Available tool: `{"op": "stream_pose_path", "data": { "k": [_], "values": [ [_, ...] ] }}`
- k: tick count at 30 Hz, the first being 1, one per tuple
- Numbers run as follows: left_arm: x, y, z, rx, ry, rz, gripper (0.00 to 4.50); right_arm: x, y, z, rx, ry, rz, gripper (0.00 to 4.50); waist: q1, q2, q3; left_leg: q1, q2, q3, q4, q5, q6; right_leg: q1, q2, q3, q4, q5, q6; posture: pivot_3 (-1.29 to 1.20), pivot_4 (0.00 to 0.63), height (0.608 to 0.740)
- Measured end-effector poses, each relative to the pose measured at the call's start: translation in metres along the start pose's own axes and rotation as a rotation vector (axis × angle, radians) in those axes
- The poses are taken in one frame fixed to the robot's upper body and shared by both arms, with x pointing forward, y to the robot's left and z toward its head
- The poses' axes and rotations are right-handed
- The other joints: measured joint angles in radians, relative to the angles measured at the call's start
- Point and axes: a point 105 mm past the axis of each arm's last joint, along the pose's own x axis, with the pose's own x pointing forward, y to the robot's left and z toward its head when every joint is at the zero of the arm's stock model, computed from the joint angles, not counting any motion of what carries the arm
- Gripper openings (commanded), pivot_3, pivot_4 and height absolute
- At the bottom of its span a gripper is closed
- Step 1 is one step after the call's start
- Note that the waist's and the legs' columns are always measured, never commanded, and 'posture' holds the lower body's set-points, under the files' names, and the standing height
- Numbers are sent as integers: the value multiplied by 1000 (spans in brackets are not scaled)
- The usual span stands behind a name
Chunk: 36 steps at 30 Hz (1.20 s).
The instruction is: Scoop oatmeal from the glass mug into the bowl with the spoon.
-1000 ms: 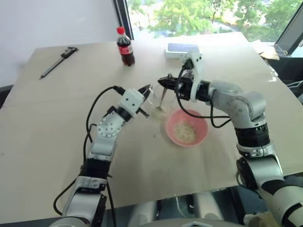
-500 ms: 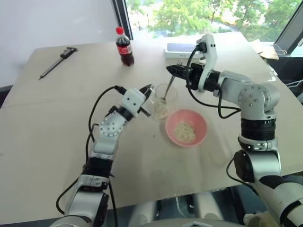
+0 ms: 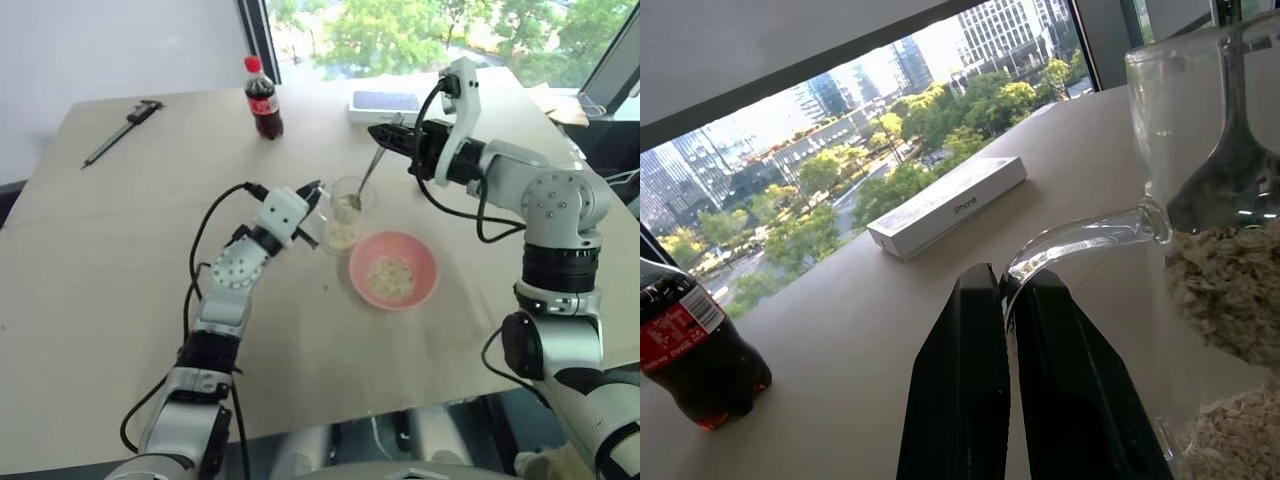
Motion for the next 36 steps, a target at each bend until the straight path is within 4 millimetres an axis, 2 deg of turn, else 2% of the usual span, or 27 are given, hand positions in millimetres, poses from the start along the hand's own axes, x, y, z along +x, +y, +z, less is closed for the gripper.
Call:
{"op": "stream_pose_path", "data": {
  "k": [16,27,36],
  "values": [
    [3,0,0,-4,-2,0,61,-10,-10,5,78,-25,-51,0,0,0,0,0,0,0,0,0,0,0,0,0,0,0,0,0,150,740],
    [3,-1,0,-9,-4,0,61,-22,-27,12,224,-98,-127,0,0,0,0,0,0,0,0,0,0,0,0,0,0,0,0,0,150,740],
    [4,-2,-1,-16,-7,1,61,-26,-29,13,221,-104,-157,0,0,0,0,0,0,1,0,0,0,0,0,1,0,0,0,0,150,740]
  ]
}}
